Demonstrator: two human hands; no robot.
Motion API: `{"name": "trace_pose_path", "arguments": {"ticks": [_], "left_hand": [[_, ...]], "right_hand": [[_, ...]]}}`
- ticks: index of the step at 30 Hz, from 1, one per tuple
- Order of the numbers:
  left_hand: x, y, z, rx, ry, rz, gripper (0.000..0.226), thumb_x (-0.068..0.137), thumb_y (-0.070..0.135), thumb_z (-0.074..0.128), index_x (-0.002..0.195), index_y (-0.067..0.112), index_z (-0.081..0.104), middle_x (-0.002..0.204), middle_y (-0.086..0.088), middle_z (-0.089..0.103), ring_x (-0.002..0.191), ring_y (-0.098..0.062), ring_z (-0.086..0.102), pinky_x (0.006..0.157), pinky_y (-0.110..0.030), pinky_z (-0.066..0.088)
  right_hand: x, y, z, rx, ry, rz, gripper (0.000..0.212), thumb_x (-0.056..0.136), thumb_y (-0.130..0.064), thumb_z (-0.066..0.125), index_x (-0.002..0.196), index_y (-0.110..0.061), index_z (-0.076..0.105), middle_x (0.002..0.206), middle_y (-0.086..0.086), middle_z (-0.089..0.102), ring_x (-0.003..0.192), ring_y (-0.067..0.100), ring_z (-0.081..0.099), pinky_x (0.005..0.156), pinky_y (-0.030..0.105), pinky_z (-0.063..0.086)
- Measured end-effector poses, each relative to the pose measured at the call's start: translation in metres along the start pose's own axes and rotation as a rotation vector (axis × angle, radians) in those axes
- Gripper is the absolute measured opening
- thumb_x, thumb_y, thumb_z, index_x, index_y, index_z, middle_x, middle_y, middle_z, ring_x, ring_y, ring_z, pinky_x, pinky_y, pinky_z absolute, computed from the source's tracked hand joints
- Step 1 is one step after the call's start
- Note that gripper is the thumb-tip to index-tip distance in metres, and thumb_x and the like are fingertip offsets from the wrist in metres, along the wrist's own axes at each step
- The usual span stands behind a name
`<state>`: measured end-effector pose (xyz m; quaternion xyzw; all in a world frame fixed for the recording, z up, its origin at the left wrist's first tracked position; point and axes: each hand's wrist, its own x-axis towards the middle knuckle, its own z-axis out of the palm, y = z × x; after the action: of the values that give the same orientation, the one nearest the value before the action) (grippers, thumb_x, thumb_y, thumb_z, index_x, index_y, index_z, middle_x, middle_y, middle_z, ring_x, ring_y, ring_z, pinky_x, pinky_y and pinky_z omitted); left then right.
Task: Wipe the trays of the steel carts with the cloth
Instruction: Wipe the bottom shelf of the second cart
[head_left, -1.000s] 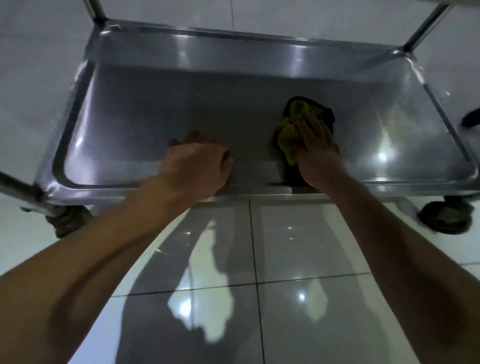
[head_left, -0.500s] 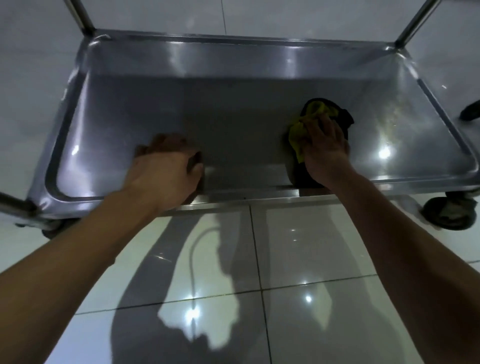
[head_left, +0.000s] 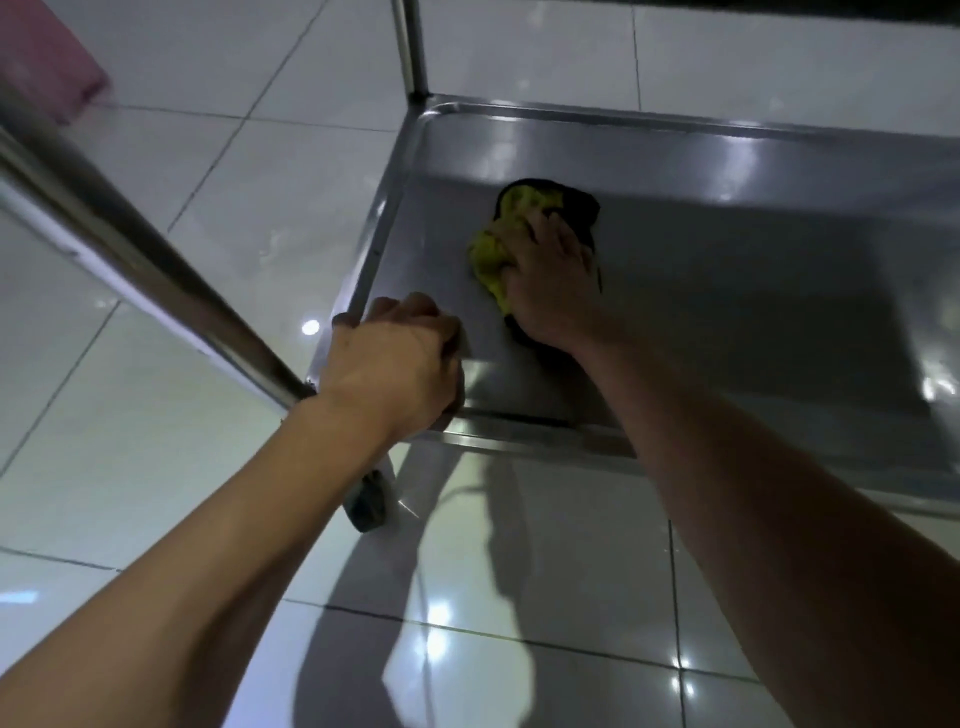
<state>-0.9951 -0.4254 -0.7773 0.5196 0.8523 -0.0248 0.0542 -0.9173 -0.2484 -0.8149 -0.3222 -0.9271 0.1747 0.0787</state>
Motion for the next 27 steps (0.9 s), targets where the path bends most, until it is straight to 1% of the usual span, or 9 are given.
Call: {"name": "trace_pose_path", "arguments": {"ticks": [2,5,12,14,16,19,22,25,27], "left_hand": [[-0.006,-0.011,0.003,-0.004,-0.014,0.016,0.037,0.097,0.045,0.039,0.130,0.039,0.053,0.138,0.012,0.048,0.128,-0.022,0.044,0.095,-0.046,0.039],[-0.012,-0.020,0.008,-0.051,-0.027,0.018,0.043,0.099,0.044,0.038,0.142,0.042,0.045,0.147,0.013,0.042,0.135,-0.023,0.038,0.100,-0.050,0.041],[-0.016,-0.014,0.005,-0.046,-0.067,0.004,0.048,0.098,0.043,0.036,0.146,0.040,0.041,0.145,0.009,0.043,0.134,-0.026,0.038,0.100,-0.056,0.043],[-0.016,-0.010,0.004,-0.056,-0.075,-0.017,0.046,0.097,0.042,0.038,0.143,0.038,0.045,0.145,0.007,0.044,0.134,-0.027,0.038,0.100,-0.057,0.043],[-0.013,-0.001,0.000,-0.097,-0.066,-0.066,0.038,0.094,0.040,0.043,0.128,0.033,0.058,0.134,0.004,0.051,0.127,-0.029,0.045,0.095,-0.054,0.045],[-0.005,0.029,-0.003,-0.097,-0.026,-0.106,0.031,0.092,0.038,0.044,0.113,0.027,0.065,0.121,-0.001,0.054,0.118,-0.031,0.049,0.094,-0.050,0.046],[0.000,0.081,-0.001,-0.088,0.030,0.015,0.033,0.095,0.037,0.044,0.119,0.024,0.064,0.130,0.000,0.054,0.121,-0.028,0.049,0.095,-0.046,0.048],[0.002,0.137,-0.003,-0.174,0.065,0.160,0.022,0.092,0.035,0.048,0.103,0.023,0.063,0.118,0.001,0.058,0.115,-0.027,0.051,0.086,-0.042,0.045],[0.001,0.169,-0.006,-0.201,0.030,0.242,0.018,0.092,0.034,0.049,0.100,0.024,0.061,0.111,-0.001,0.060,0.113,-0.027,0.053,0.080,-0.041,0.043]], "right_hand": [[0.014,-0.024,0.008,0.008,-0.010,-0.066,0.048,0.101,-0.028,0.042,0.149,-0.026,0.041,0.163,0.005,0.022,0.151,0.030,0.014,0.120,0.048,0.017],[0.032,-0.052,0.017,0.035,-0.096,-0.118,0.050,0.101,-0.031,0.040,0.151,-0.034,0.036,0.165,-0.001,0.016,0.152,0.026,0.009,0.120,0.048,0.012],[0.042,-0.071,0.024,0.029,-0.176,-0.234,0.055,0.099,-0.038,0.040,0.152,-0.037,0.030,0.166,-0.006,0.013,0.153,0.023,0.007,0.122,0.048,0.012],[0.037,-0.058,0.021,0.028,-0.151,-0.236,0.054,0.098,-0.036,0.040,0.152,-0.035,0.032,0.165,-0.005,0.016,0.152,0.025,0.010,0.121,0.048,0.016],[0.025,-0.035,0.013,0.024,-0.092,-0.211,0.053,0.097,-0.032,0.042,0.150,-0.031,0.037,0.164,-0.001,0.022,0.150,0.029,0.017,0.120,0.047,0.020],[0.003,0.018,-0.006,-0.007,-0.031,-0.170,0.056,0.094,-0.033,0.041,0.149,-0.022,0.044,0.162,0.008,0.027,0.149,0.032,0.021,0.122,0.045,0.014],[-0.028,0.078,-0.035,0.074,-0.066,0.009,0.073,0.087,-0.058,0.025,0.154,-0.030,0.033,0.167,0.001,0.013,0.153,0.027,0.010,0.123,0.040,0.006],[-0.070,0.128,-0.063,0.093,0.015,0.091,0.070,0.090,-0.057,0.034,0.152,-0.025,0.040,0.165,0.005,0.019,0.152,0.028,0.015,0.123,0.038,0.008],[-0.101,0.156,-0.077,0.060,0.104,0.122,0.065,0.092,-0.049,0.039,0.146,-0.015,0.049,0.160,0.013,0.030,0.148,0.034,0.025,0.123,0.046,0.017]]}}
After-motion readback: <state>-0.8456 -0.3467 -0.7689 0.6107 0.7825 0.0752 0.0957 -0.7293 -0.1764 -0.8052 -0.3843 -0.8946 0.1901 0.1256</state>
